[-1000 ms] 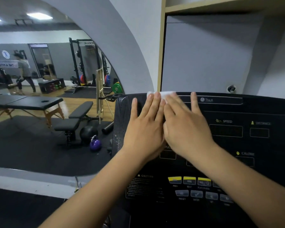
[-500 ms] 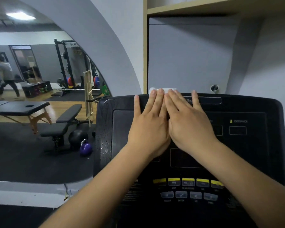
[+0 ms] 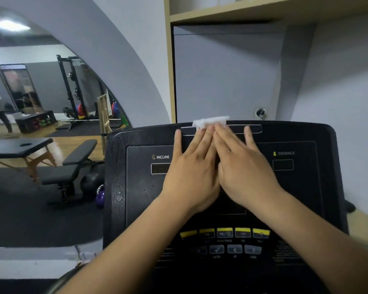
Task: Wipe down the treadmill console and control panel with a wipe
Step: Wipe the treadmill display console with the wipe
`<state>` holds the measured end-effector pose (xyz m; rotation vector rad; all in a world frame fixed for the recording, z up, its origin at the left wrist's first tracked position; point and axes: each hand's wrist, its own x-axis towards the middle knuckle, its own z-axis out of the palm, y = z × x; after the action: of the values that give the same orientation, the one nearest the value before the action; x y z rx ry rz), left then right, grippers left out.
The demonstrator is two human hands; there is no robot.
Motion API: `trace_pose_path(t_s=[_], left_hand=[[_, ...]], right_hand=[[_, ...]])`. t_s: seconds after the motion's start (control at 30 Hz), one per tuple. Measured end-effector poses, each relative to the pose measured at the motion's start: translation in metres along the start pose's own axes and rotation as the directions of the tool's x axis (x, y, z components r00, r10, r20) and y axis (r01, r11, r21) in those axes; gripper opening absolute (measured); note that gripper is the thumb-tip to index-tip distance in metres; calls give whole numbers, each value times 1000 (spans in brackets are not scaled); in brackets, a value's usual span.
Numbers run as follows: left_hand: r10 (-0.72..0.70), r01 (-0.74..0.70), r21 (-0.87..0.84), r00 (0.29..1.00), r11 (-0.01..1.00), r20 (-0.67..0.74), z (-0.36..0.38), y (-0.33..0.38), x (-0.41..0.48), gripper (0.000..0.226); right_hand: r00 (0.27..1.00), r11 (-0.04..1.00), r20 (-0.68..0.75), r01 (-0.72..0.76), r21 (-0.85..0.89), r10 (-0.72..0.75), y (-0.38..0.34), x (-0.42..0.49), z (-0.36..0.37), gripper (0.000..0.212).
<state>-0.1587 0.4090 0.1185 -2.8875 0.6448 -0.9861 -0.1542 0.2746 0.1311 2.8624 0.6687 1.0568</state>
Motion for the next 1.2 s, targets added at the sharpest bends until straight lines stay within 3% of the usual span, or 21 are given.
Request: trace_pose_path(t_s=[0.1,0.27,0.37,0.53,0.83,1.0,1.2], left_hand=[[42,-43,-86,999,995,-16,6,11,-20,64],[61,-63,-69,997,996,-42,-4,9,15,61],[25,-26,-84,1000,996,-6,-2,19,24,67],[107,-102,-109,994,989,37,0,35,-6,71],[85,-72,165,994,984,-75,1,32,17,54],[96,-91,174,995,981,-19,2,45,16,61],[75,-84,152,995,985,64,-6,69,67,62]], right_hand=[[1000,999,-3,23,23,-23,3,-30,8,62],[998,1000,-49,-31,-3,31,21,-7,1,58],[998,998,-38,-51,-30,50,27,-1,-1,60],[1000,998,-8,-23,-65,22,30,-45,14,61],[998,998,-40,-45,-54,43,34,-40,8,58],[1000,992,-6,-12,-127,11,44,-44,11,62],[994,986,8,-107,-131,109,85,-26,1,66]])
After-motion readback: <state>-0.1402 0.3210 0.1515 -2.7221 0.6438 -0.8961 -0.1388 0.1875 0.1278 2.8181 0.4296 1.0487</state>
